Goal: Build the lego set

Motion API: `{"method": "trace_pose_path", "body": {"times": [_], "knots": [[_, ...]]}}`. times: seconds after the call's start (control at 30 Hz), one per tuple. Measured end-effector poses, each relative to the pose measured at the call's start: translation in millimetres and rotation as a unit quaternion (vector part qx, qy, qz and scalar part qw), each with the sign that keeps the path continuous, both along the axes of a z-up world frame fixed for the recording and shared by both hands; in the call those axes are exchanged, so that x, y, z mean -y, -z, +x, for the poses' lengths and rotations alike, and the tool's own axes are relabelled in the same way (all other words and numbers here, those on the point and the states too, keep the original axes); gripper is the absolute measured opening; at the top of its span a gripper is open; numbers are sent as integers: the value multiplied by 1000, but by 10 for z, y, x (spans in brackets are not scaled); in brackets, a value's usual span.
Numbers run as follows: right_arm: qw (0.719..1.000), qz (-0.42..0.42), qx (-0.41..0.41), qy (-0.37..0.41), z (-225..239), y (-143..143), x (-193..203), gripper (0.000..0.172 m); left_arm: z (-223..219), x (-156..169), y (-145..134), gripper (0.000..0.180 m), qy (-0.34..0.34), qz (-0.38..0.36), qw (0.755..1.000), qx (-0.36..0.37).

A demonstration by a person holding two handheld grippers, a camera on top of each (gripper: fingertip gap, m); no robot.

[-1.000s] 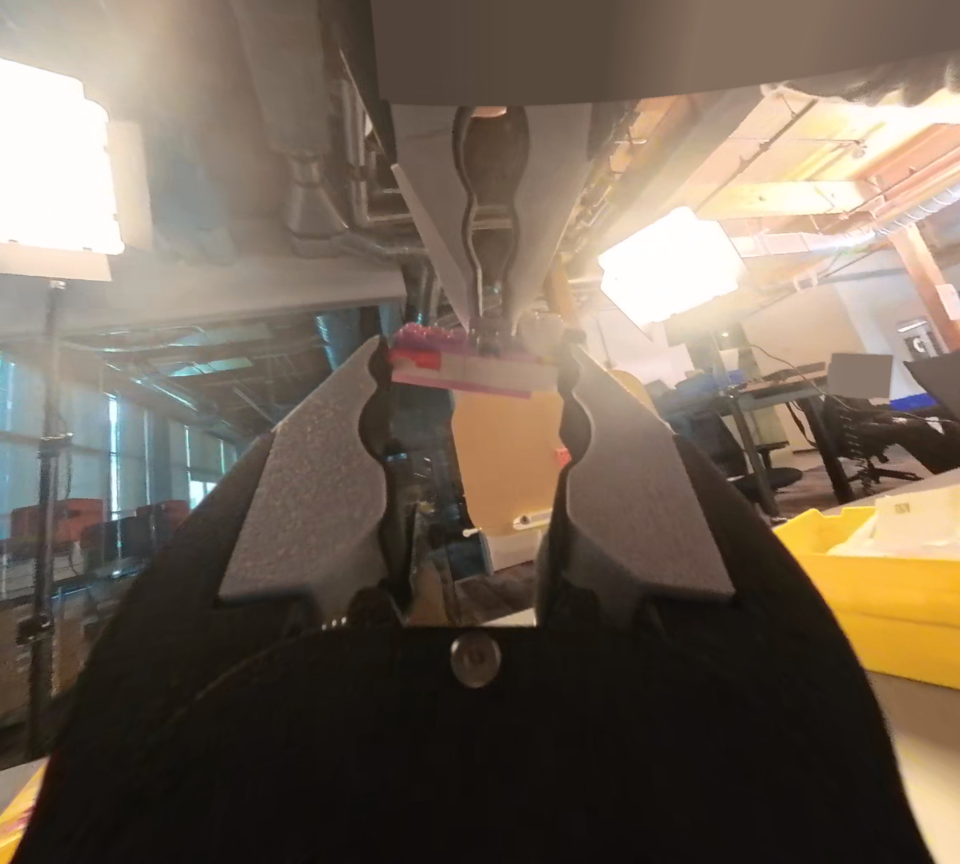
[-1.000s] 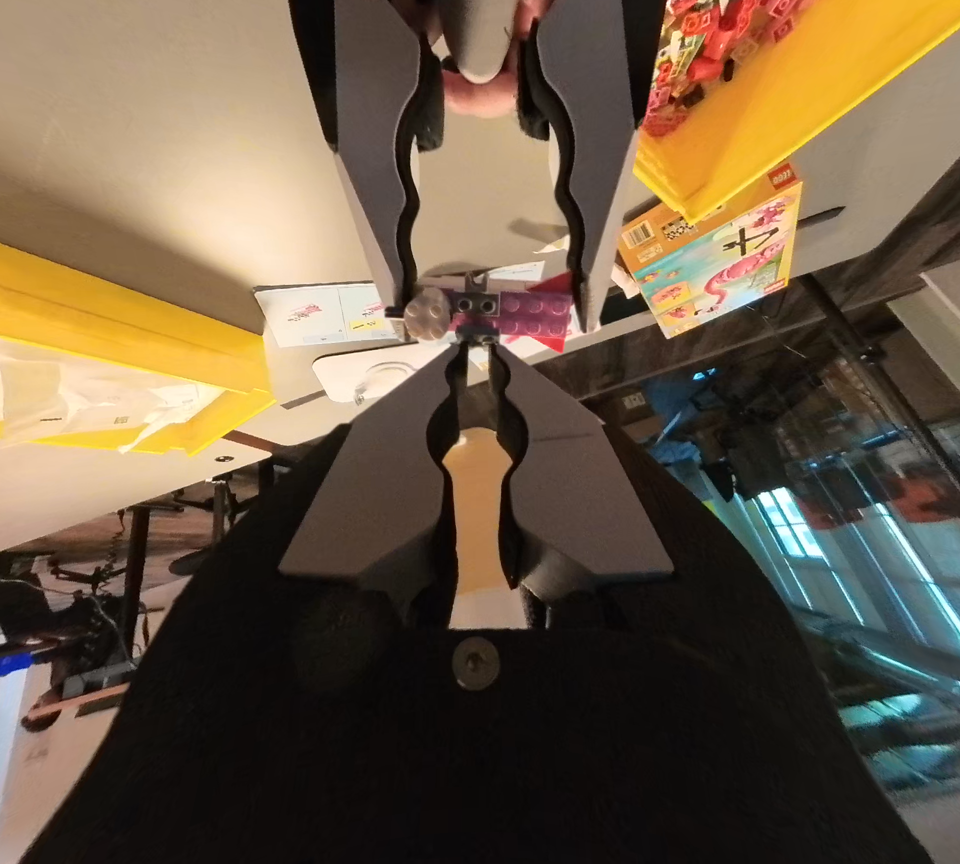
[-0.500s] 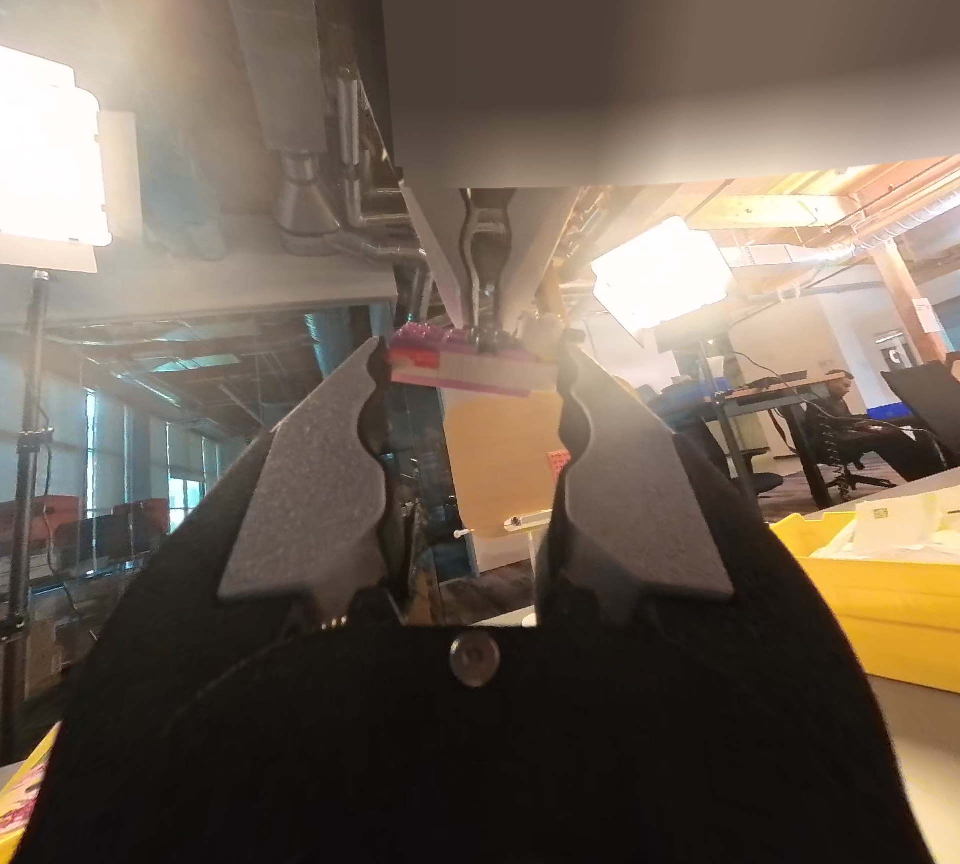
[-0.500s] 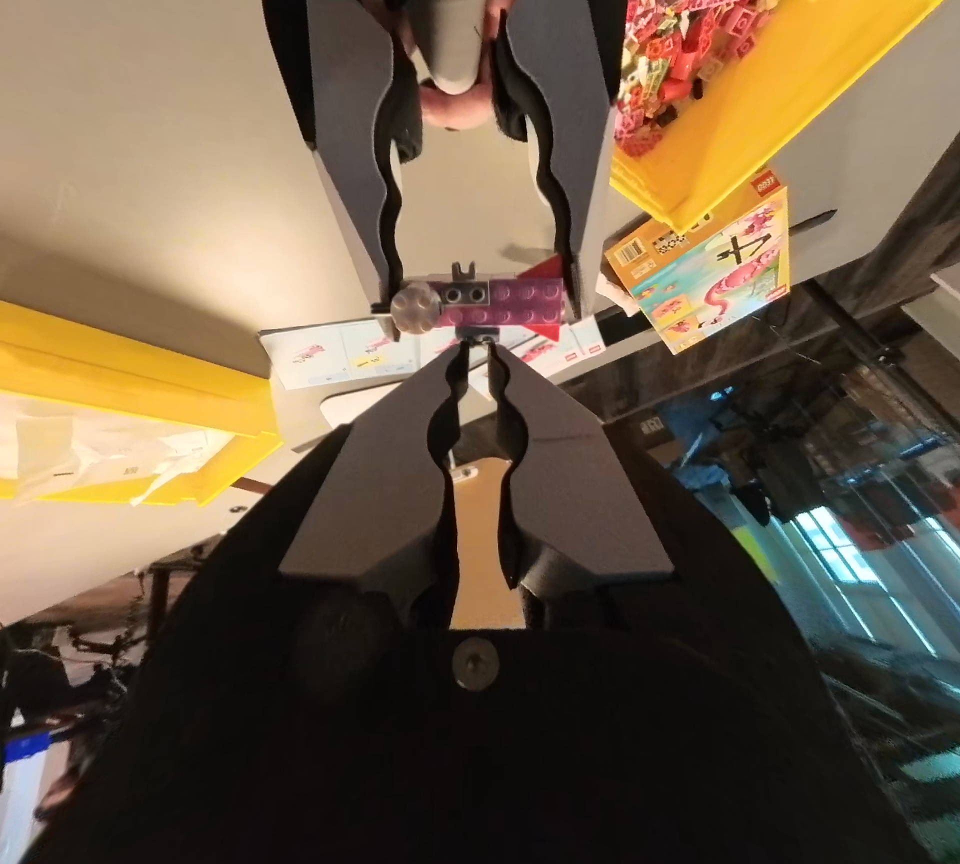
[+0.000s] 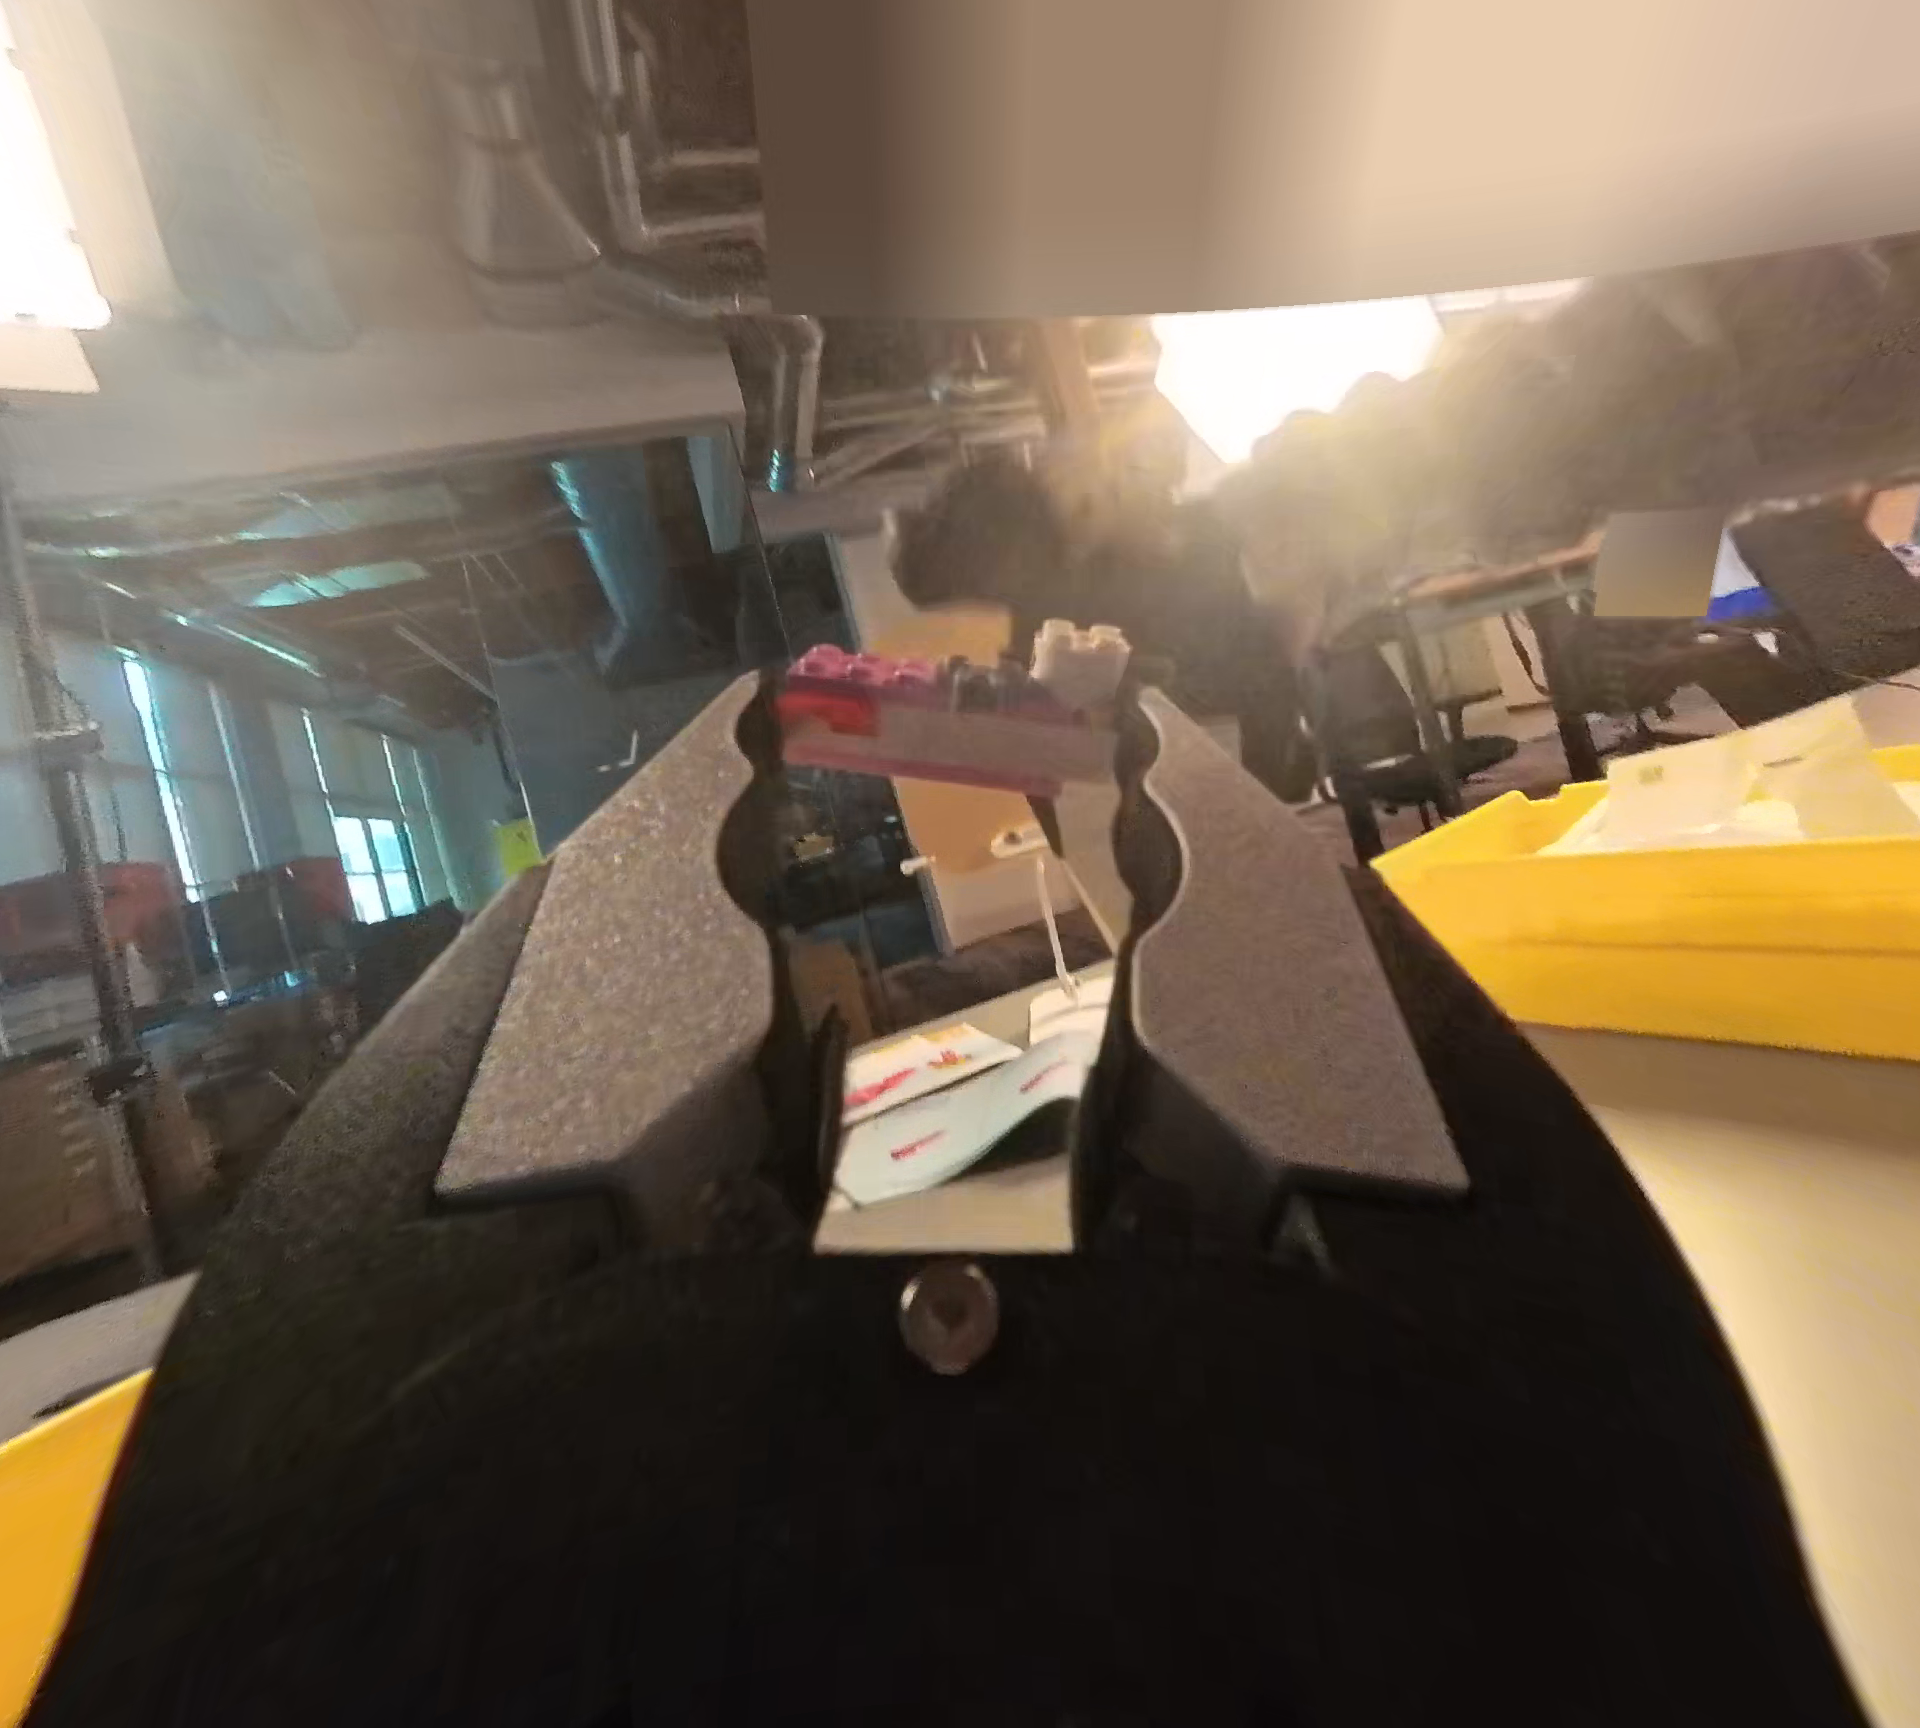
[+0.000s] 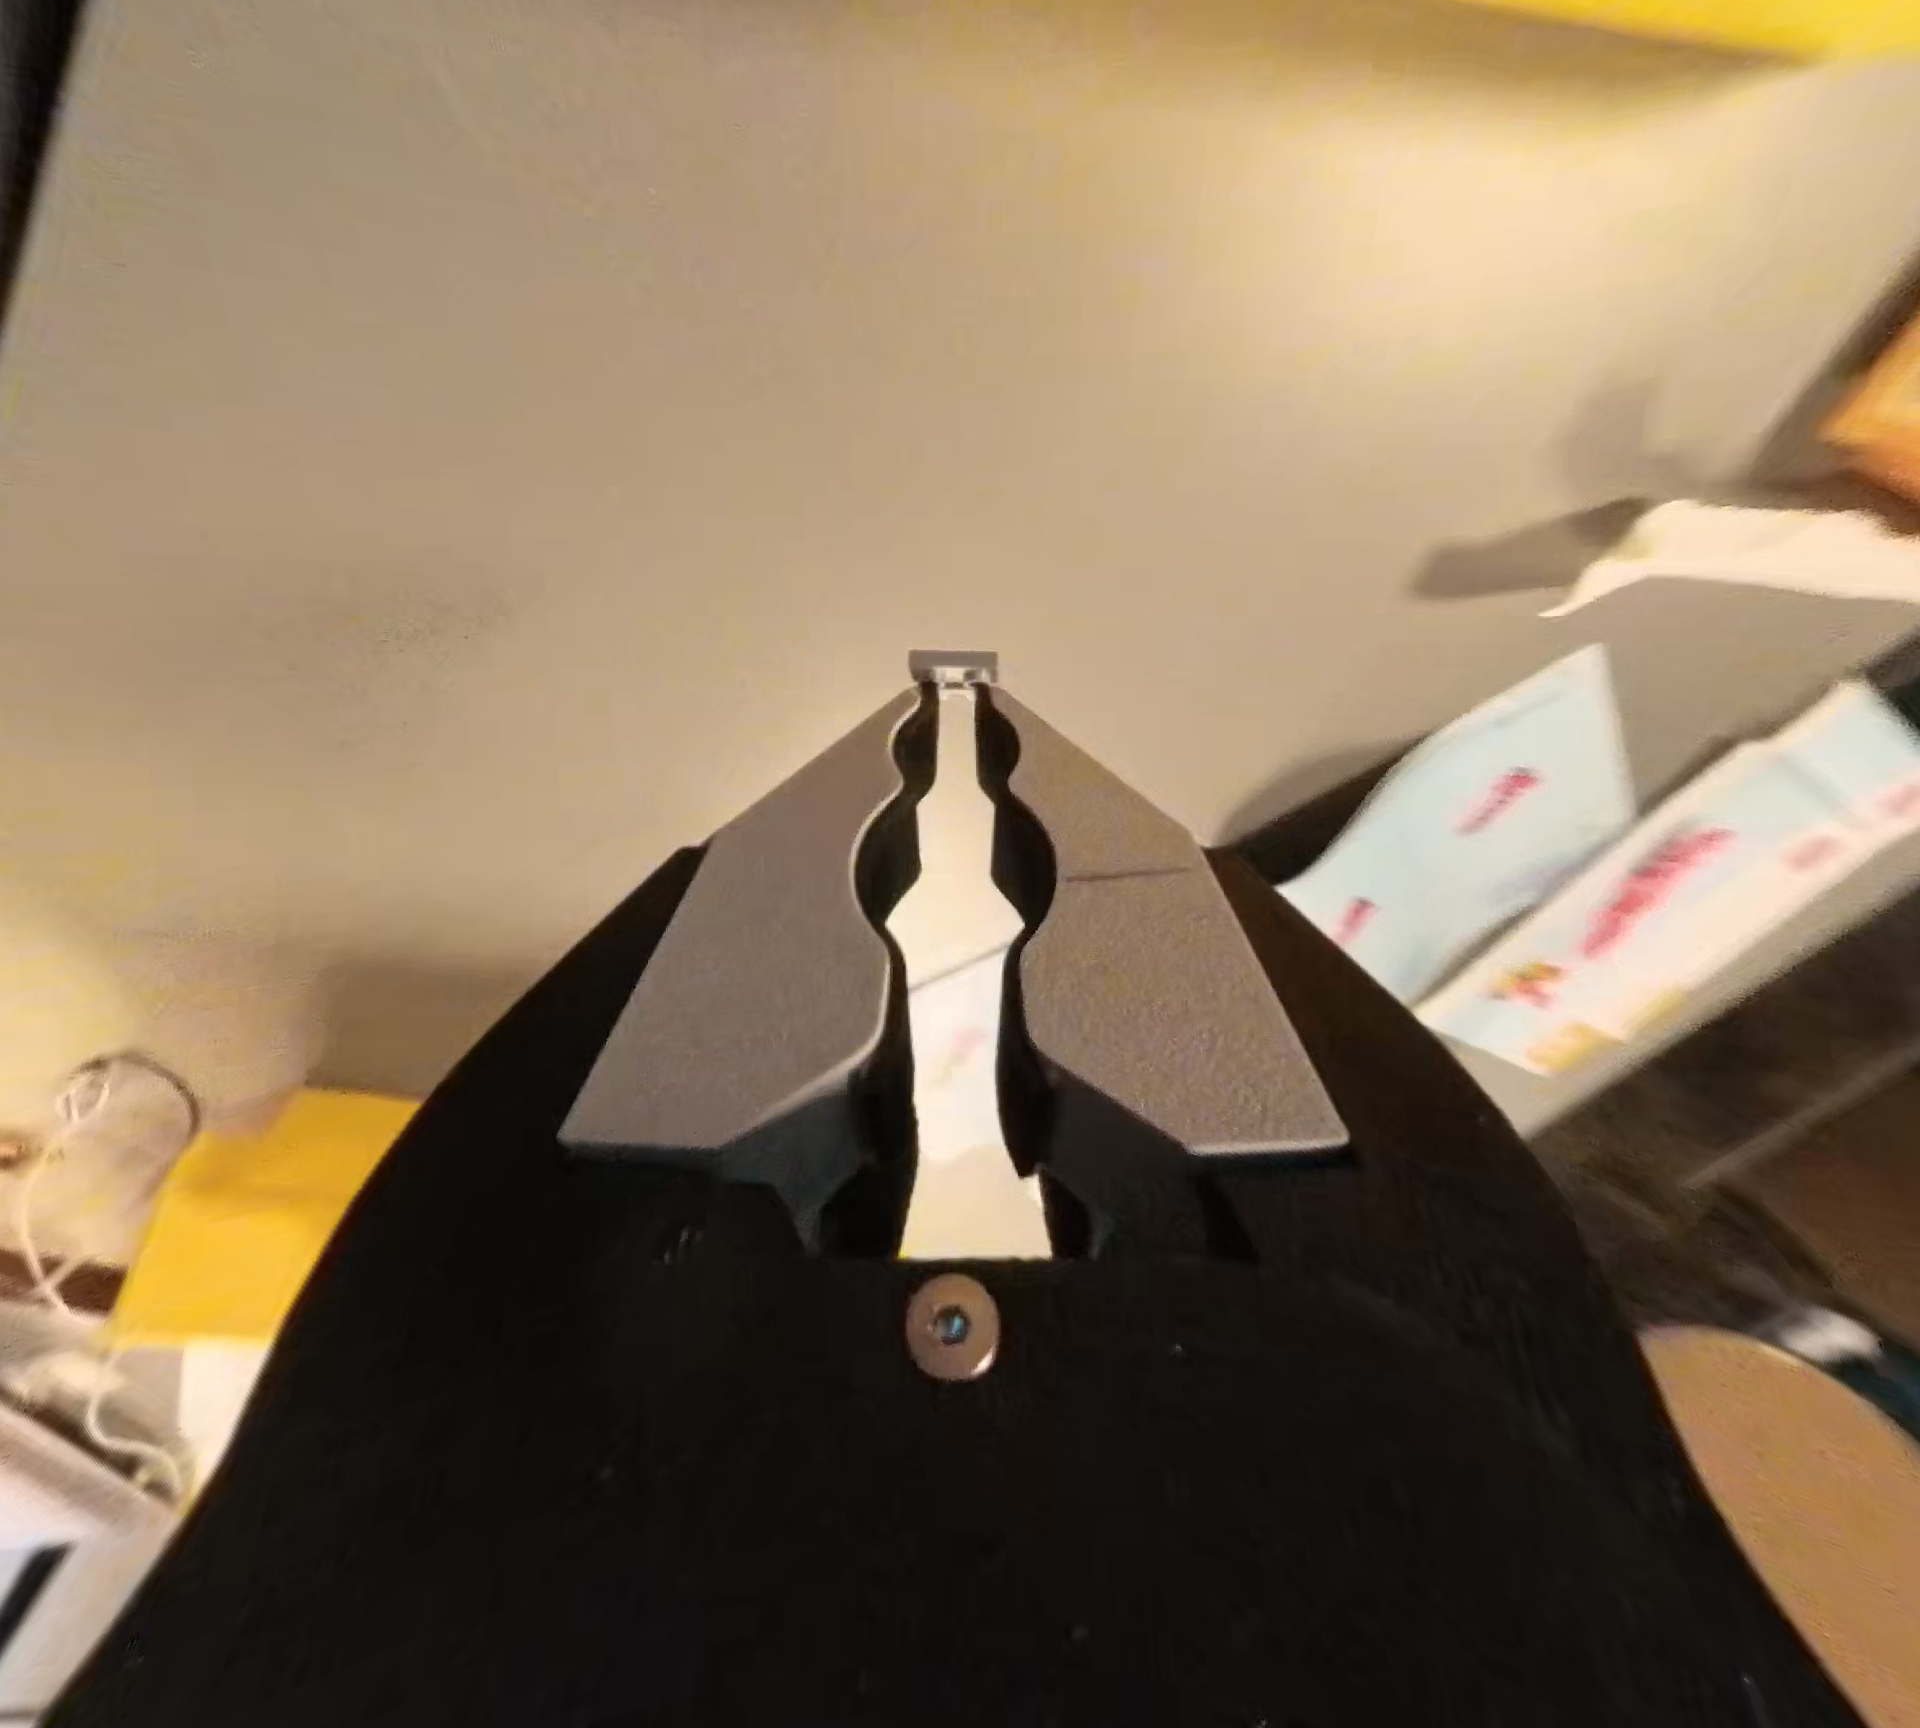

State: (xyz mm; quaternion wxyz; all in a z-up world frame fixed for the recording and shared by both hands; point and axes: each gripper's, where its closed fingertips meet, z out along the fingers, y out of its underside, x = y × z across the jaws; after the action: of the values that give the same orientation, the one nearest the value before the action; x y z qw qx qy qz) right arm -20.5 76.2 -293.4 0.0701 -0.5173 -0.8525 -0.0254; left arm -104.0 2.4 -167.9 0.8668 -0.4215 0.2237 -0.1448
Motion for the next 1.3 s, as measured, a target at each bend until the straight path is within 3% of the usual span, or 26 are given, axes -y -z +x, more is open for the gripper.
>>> {"method": "trace_pose_path", "body": {"times": [0.1,0.2,0.6,0.83,1.0,1.17,1.3], "knots": [[999,-13,32,30,230,520,-81,5,-41,60,80,64,6,-22,1000,-16],[997,-19,67,44,374,801,-121,5,-50,93,113,64,11,-34,999,-23],[996,-23,59,58,384,1168,-145,5,120,26,292,64,33,-59,996,-49],[992,-72,-33,98,289,1113,-73,15,83,-18,338,63,47,-75,995,-35],[972,-105,-147,153,216,1015,-108,22,92,-14,370,63,60,-79,994,-36],[905,-104,-321,260,192,896,-136,22,72,3,374,64,63,-77,994,-35],[866,-92,-392,295,288,952,-95,21,76,5,390,64,78,-80,993,-28]]}}
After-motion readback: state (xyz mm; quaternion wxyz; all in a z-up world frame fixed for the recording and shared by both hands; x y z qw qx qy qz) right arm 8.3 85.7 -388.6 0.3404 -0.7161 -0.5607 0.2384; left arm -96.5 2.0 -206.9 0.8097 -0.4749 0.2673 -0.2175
